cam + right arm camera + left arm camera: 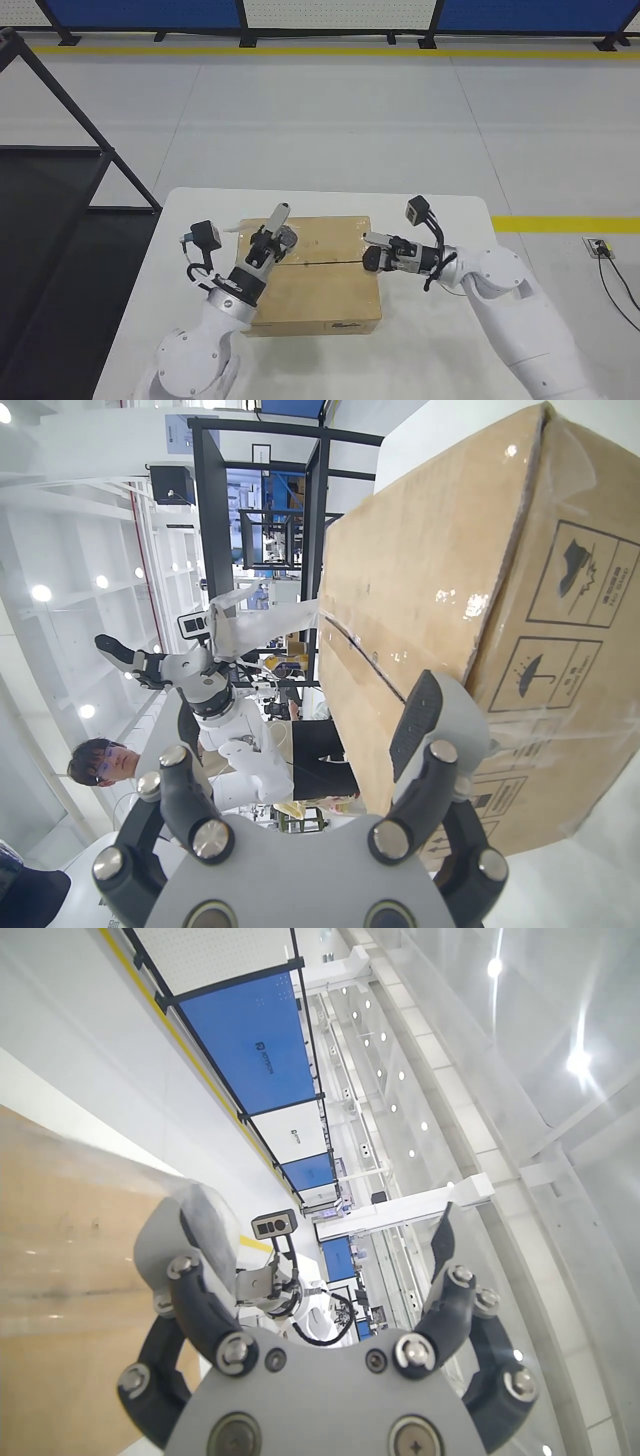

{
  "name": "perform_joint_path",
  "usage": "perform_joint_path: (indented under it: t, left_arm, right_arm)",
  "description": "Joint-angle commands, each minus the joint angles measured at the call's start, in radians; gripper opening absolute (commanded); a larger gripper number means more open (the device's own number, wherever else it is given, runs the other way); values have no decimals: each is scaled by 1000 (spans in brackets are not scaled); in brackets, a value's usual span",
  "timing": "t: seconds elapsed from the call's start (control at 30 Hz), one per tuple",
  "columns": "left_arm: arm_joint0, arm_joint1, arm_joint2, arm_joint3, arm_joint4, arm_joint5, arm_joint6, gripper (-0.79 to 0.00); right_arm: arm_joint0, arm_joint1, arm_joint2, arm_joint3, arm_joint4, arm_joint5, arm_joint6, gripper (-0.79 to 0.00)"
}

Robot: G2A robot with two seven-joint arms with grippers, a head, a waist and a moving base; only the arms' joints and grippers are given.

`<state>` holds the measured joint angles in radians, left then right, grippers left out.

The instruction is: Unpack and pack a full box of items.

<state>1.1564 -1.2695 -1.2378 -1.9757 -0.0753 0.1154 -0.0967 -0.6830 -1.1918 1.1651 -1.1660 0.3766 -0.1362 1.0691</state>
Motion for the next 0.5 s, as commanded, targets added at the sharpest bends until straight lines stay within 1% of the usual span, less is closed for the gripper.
perform_joint_path:
  t: [0.0,0.47]
  left_arm:
    - [-7,-2,17,9,14,4,-1,0]
    - [-57,-22,117,50,103,36,-16,0]
  right_arm:
    - [-7,3,10,-4,4,-6,-2,0]
    - [-81,29,95,-60,24,-22,-5,0]
